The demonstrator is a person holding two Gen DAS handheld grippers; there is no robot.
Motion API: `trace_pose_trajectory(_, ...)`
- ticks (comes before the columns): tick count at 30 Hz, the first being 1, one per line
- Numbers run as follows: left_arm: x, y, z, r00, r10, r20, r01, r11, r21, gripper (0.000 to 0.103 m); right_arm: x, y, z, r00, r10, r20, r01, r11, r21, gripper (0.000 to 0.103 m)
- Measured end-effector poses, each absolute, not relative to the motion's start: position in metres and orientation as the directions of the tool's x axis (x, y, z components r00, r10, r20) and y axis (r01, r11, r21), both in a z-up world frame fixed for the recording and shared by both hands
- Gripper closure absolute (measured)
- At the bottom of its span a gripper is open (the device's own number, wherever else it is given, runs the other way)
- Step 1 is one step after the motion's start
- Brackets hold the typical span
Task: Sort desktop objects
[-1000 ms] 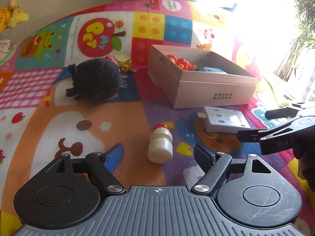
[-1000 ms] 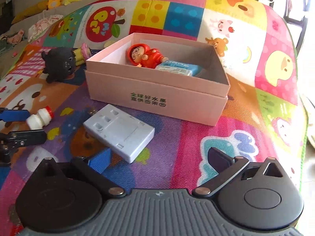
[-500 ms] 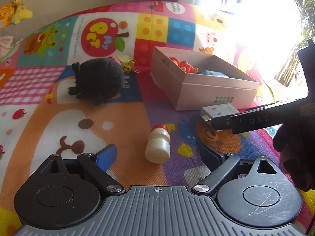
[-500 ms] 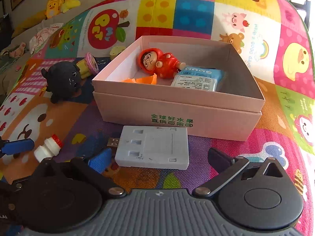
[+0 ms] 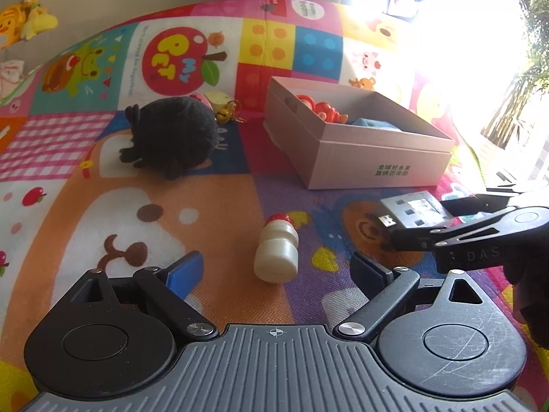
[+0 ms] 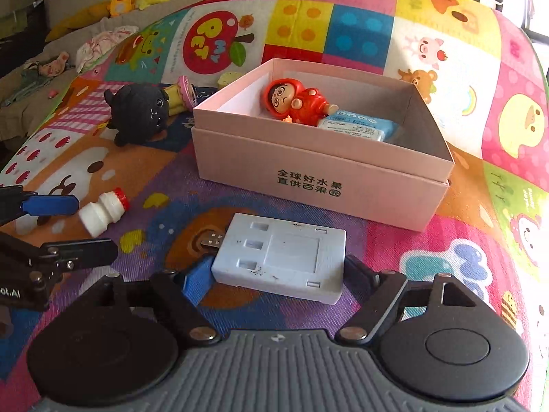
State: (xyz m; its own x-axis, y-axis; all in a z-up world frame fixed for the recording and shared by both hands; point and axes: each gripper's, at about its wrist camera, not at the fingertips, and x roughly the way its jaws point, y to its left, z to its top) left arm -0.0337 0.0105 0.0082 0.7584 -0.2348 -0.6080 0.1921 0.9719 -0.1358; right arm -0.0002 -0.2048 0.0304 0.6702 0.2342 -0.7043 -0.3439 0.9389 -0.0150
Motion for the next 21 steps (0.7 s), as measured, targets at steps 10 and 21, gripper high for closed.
trace_pose_trajectory(10,-0.033,-0.025,0.012,0.697,-0.341,-0.631,0.311,0.936,-0.162,0.006,-0.037,-0.252,0.025,0.724,0.178,-0.666,-0.229,0.973,0.010,0.018)
trace_pose_trajectory(21,-0.036,-0.024,0.022,0.721,-0.274,-0.636,0.289,0.954,-0.084,0.006,-0.036,-0.256,0.023,0.730,0.174,-0.661,-0.202,0.979,0.034,0.005)
